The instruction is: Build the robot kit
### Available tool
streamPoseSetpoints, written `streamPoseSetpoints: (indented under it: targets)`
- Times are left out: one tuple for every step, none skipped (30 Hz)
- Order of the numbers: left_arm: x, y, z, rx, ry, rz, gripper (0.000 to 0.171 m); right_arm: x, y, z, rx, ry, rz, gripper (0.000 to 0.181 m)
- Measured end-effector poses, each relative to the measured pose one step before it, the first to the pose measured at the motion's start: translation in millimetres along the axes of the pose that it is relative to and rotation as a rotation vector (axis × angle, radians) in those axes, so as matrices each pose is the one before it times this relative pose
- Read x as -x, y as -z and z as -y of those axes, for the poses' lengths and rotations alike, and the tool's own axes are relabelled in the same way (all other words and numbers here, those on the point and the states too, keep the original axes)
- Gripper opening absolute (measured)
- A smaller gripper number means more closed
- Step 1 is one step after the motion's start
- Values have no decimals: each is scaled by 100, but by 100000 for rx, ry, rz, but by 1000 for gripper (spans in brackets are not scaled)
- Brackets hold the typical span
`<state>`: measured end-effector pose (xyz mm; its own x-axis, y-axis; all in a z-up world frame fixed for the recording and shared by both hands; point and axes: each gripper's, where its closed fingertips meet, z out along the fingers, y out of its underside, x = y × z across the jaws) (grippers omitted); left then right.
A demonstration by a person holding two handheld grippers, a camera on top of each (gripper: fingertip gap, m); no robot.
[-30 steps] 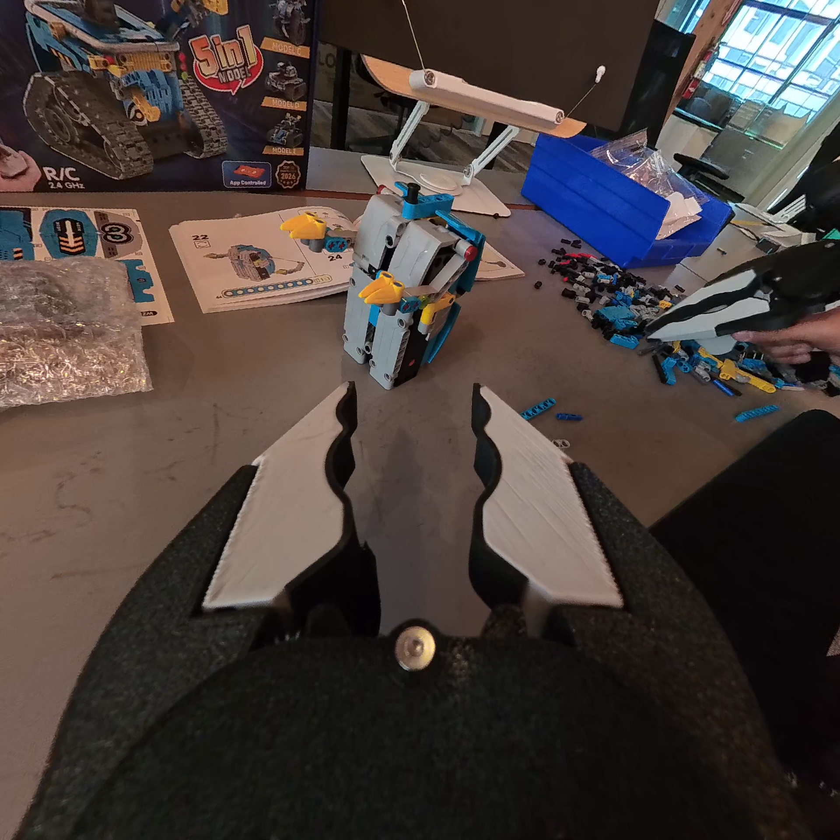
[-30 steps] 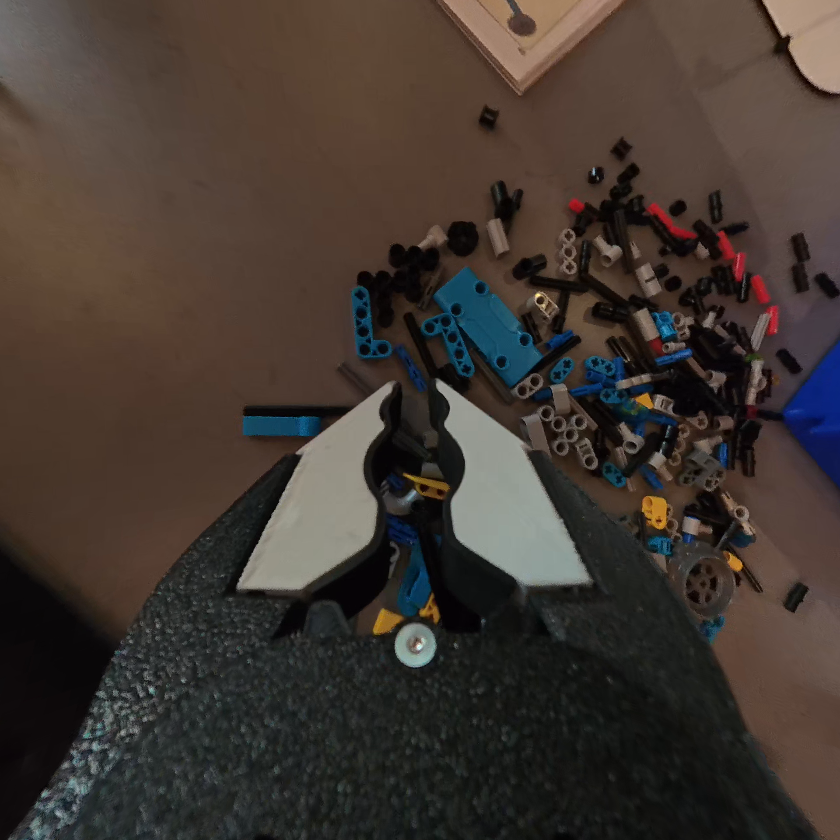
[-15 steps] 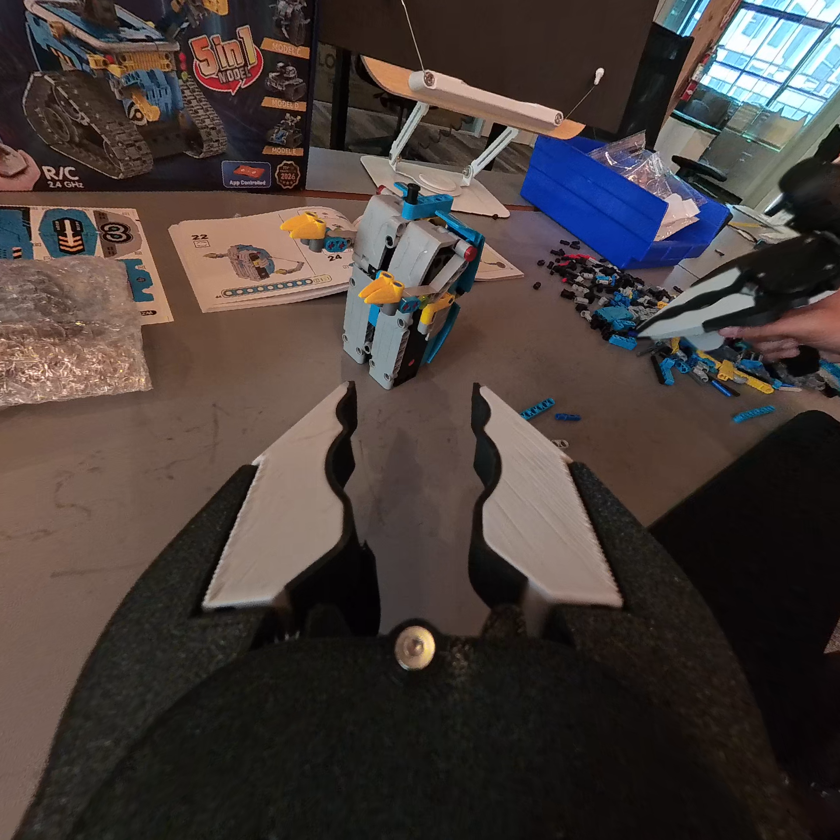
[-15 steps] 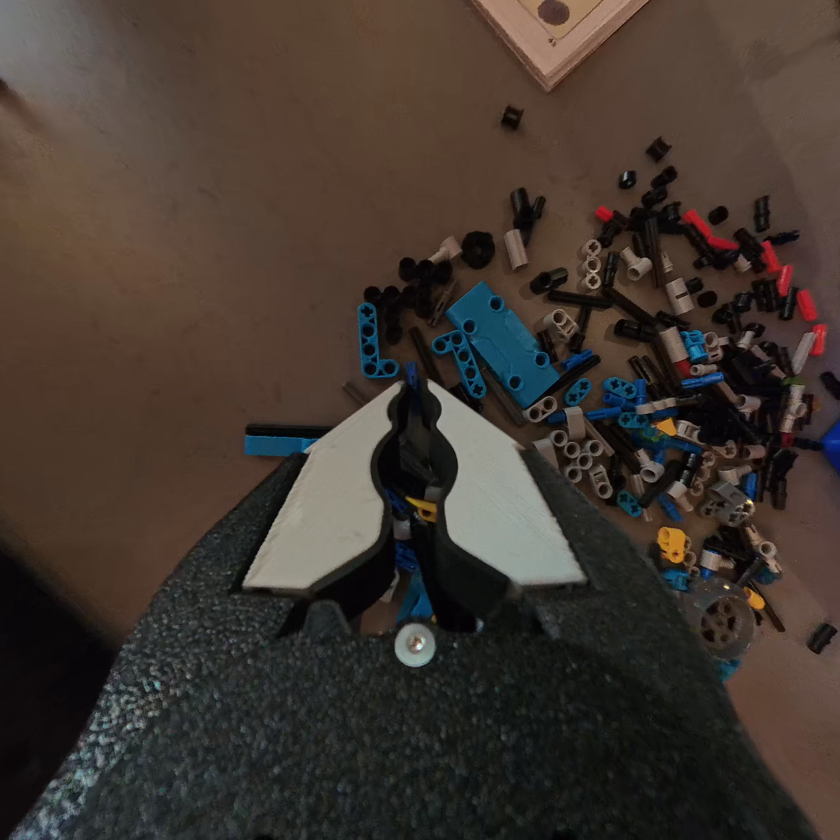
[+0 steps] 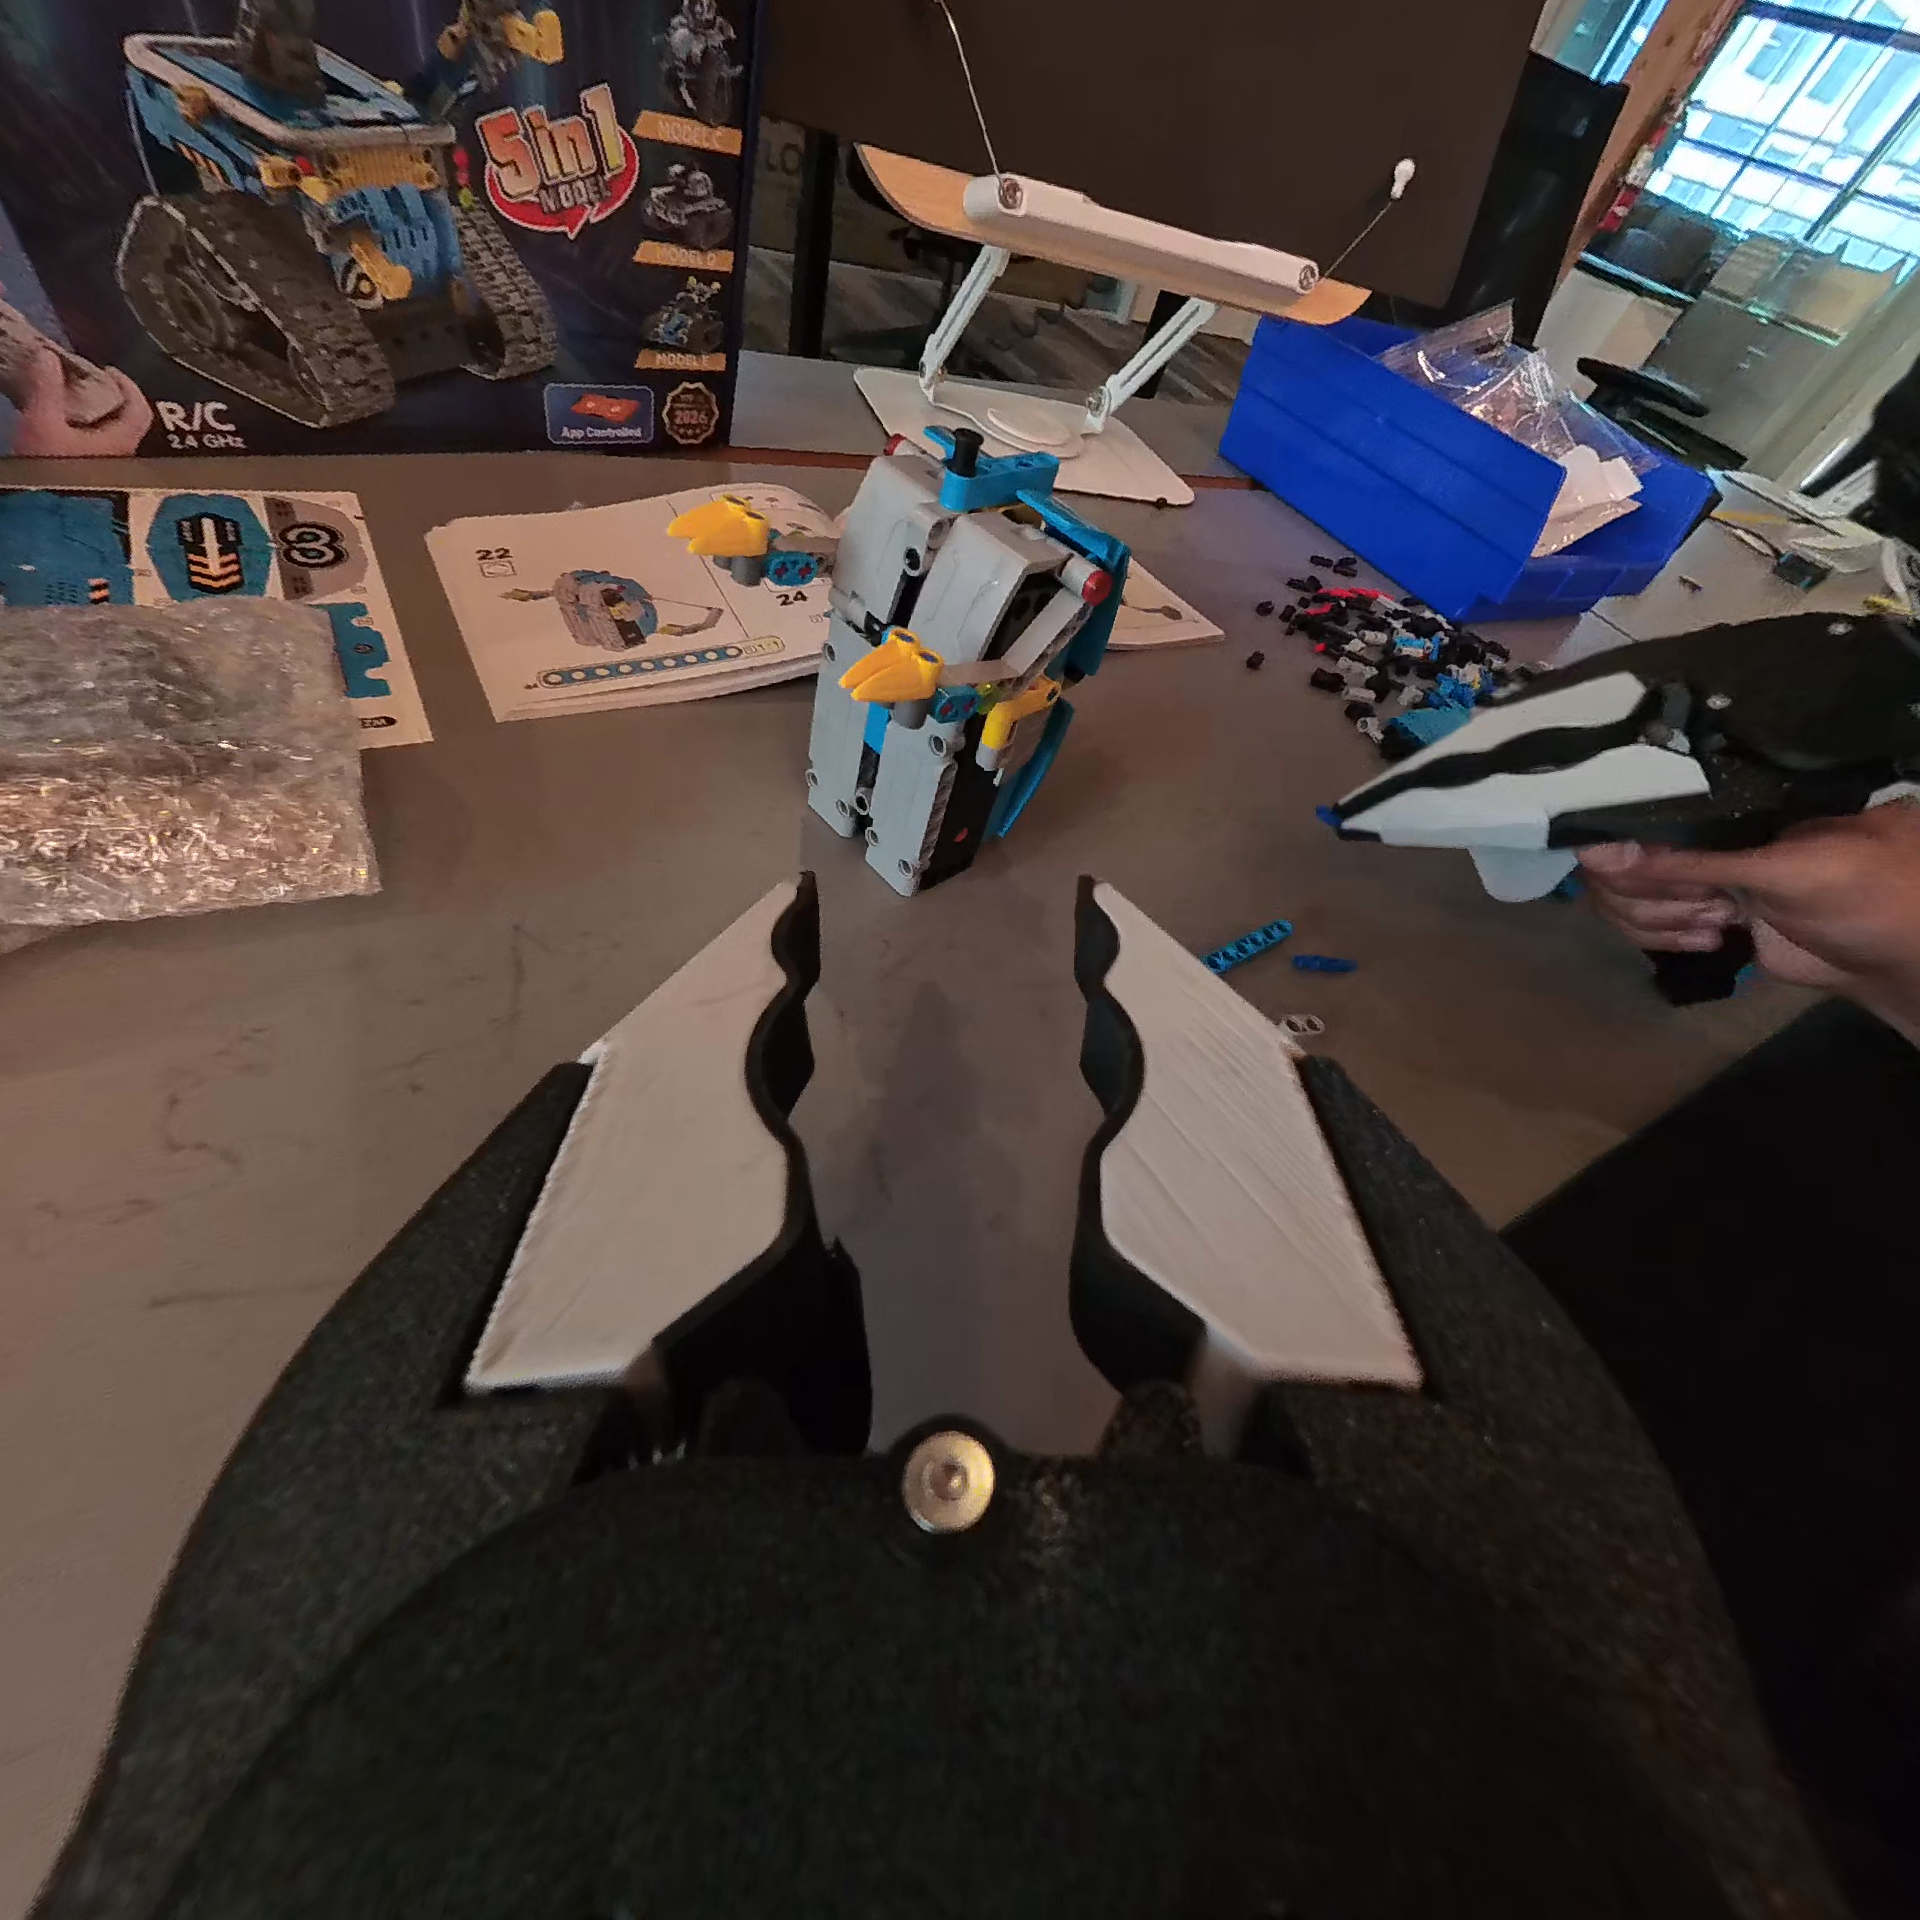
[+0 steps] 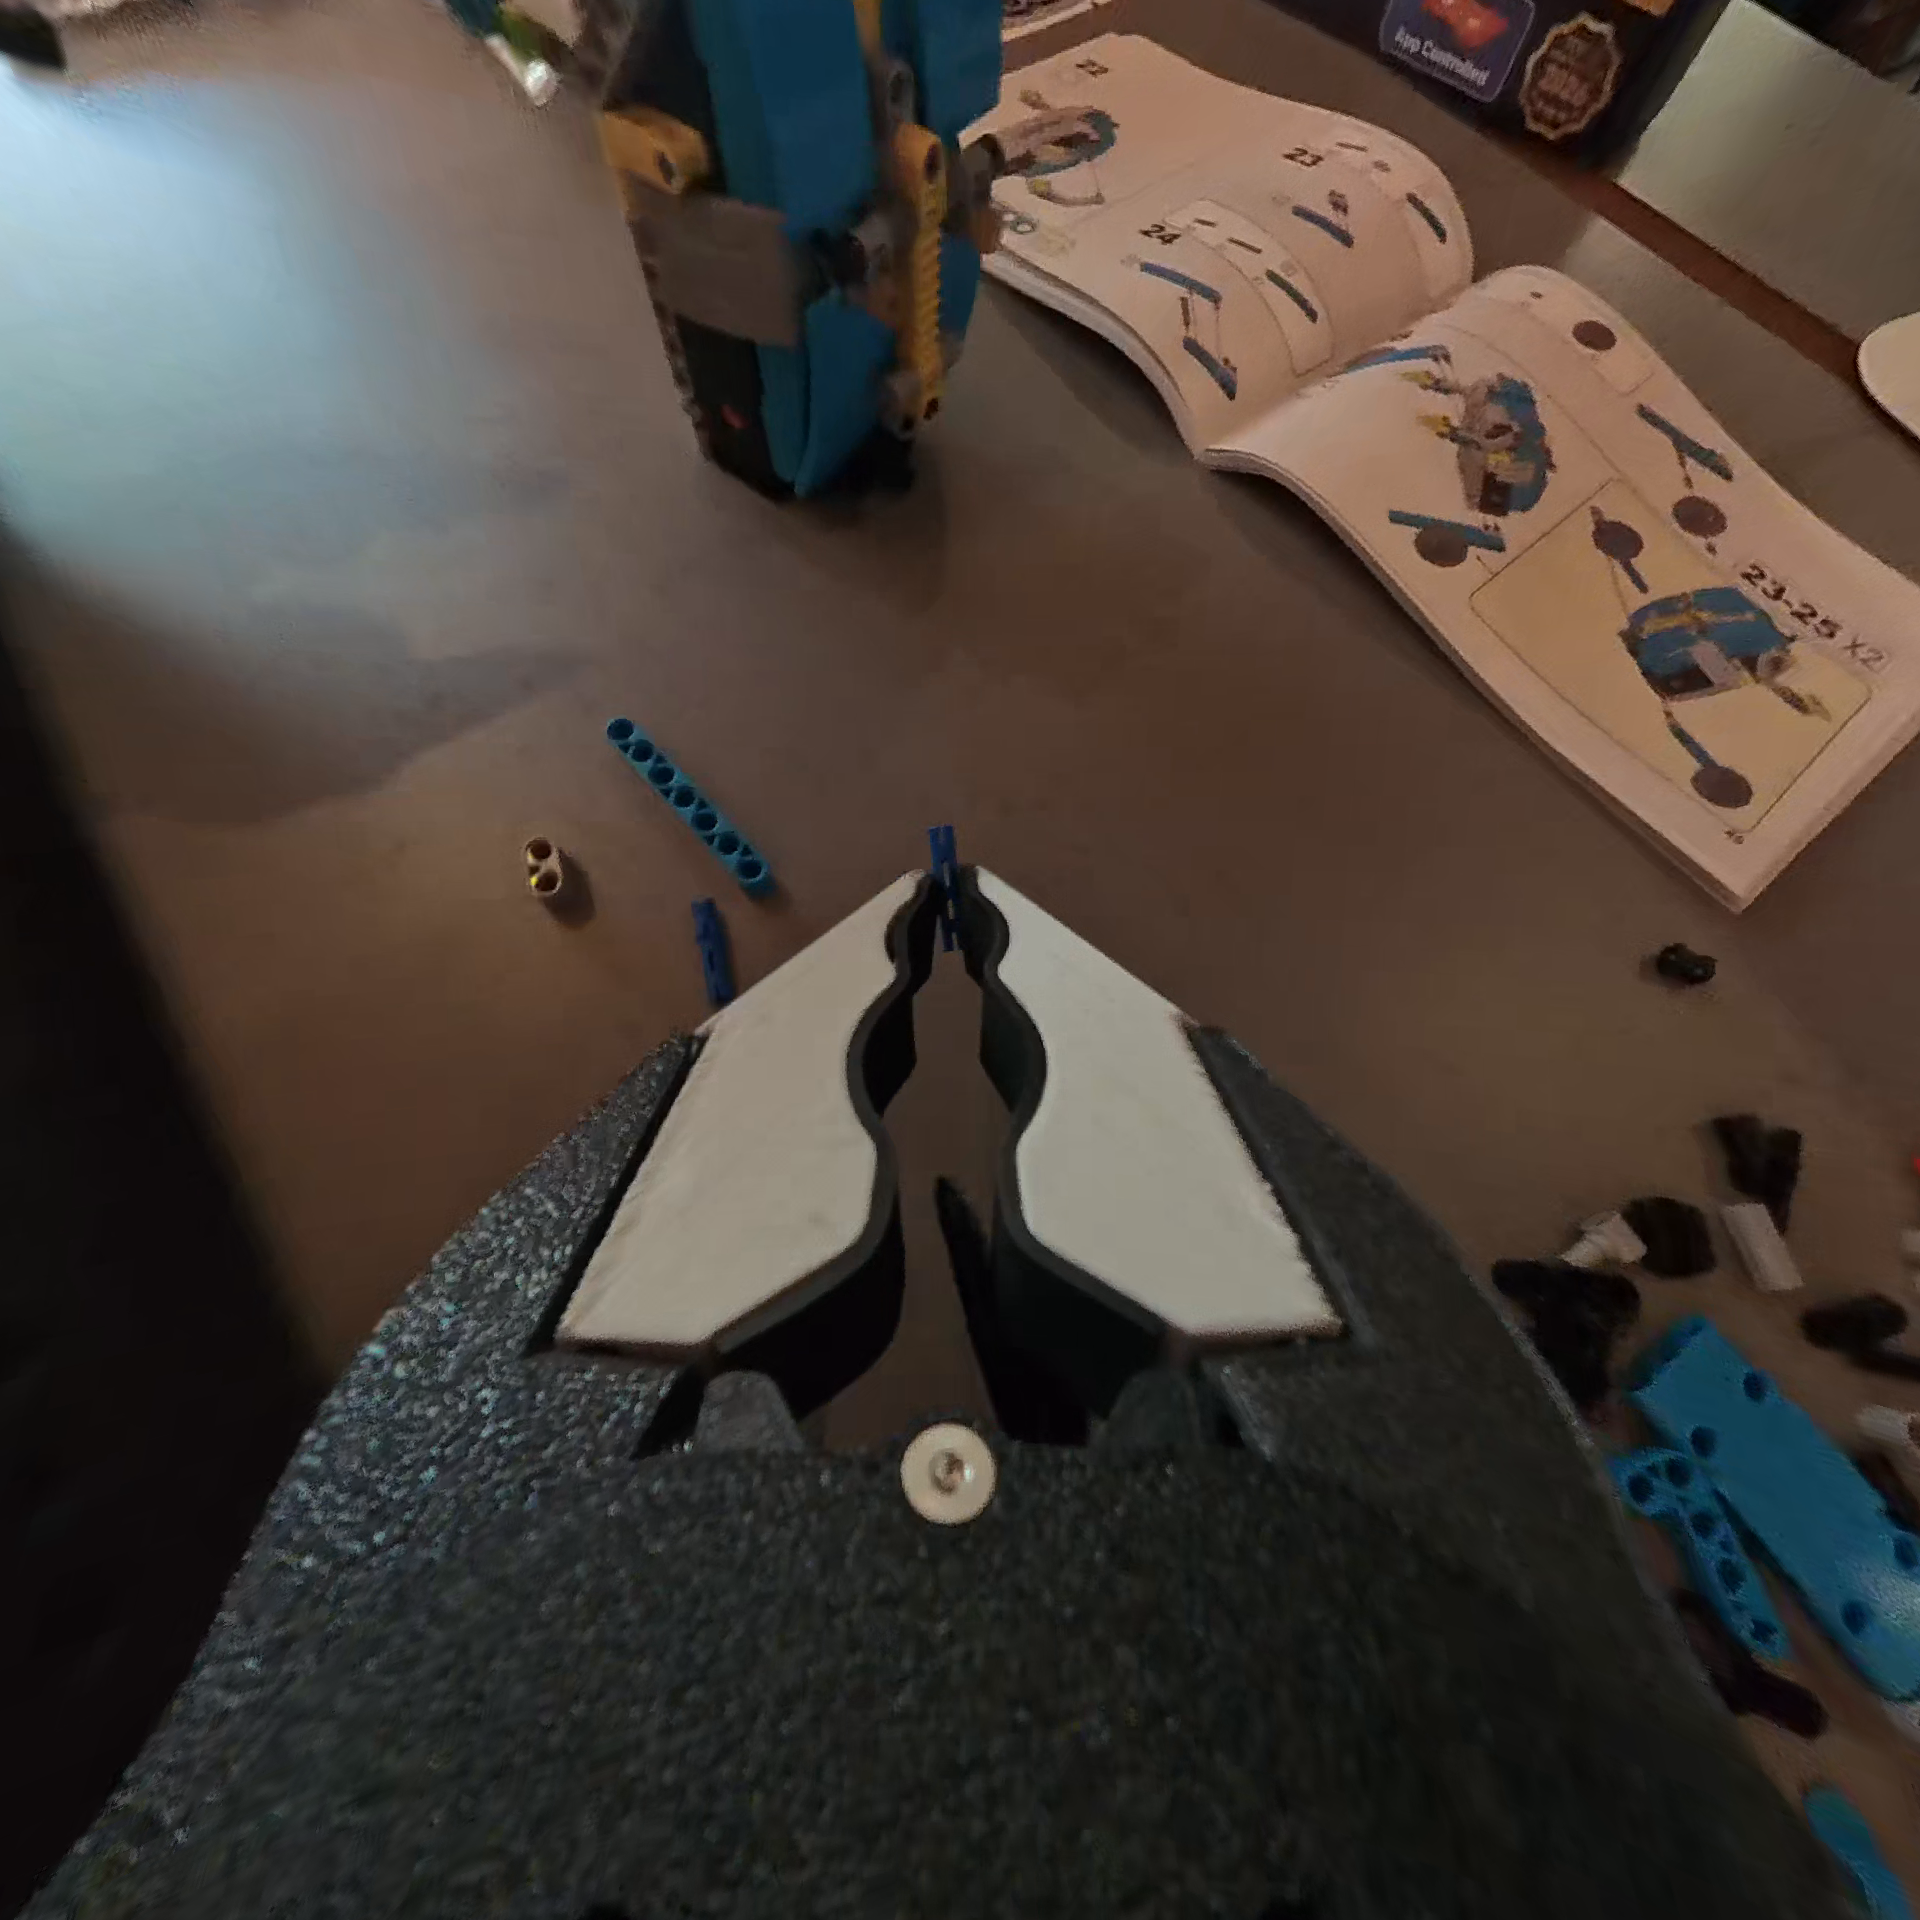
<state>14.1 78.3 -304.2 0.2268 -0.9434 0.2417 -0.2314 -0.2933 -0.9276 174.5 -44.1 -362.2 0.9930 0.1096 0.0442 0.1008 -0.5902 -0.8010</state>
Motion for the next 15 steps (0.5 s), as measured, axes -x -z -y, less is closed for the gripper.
streamPoseSetpoints:
  targets:
    - [93,-67,-12,178,363,289,49,269,49,-358,1265,1670,1077,4]
    - [66,-155,-80,854,497,6,49,516,-203,-807,4129,290,3581,4]
    - [16,-226,-158,1428,618,-466,49,378,-256,-809,4361,-328,2952,4]
    - [-2,-242,-209,1783,794,-786,49,52,-141,-537,2819,550,478,4]
    - [-14,-235,-208,1800,970,-967,49,-183,18,-203,942,1528,-1511,5]
    - [4,-172,-150,1343,1000,-812,49,-357,148,85,-872,1176,-2753,4]
    - [25,-88,-53,538,839,-543,49,-122,139,169,-1294,82,-765,4]
    - [-14,5,55,-263,601,-612,49,275,28,64,-544,-1414,2293,4]
    - [-47,72,125,-850,450,-806,48,404,-96,-80,505,-2134,3363,5]
    - [-54,96,157,-1132,467,-738,48,230,-135,-153,1101,-1465,1920,4]
    - [-35,124,173,-1256,544,-746,48,57,-104,-164,976,-97,234,5]
    - [-64,128,206,-1478,597,-1007,48,26,-96,-170,921,773,-300,4]
    - [-68,141,242,-1701,747,-1116,48,-1,-69,-72,380,326,-338,4]
    - [-10,131,251,-1636,1025,-883,48,4,3,3,-66,-437,158,5]
    - [0,86,223,-1354,1263,-856,47,0,-15,-8,13,-1203,645,4]
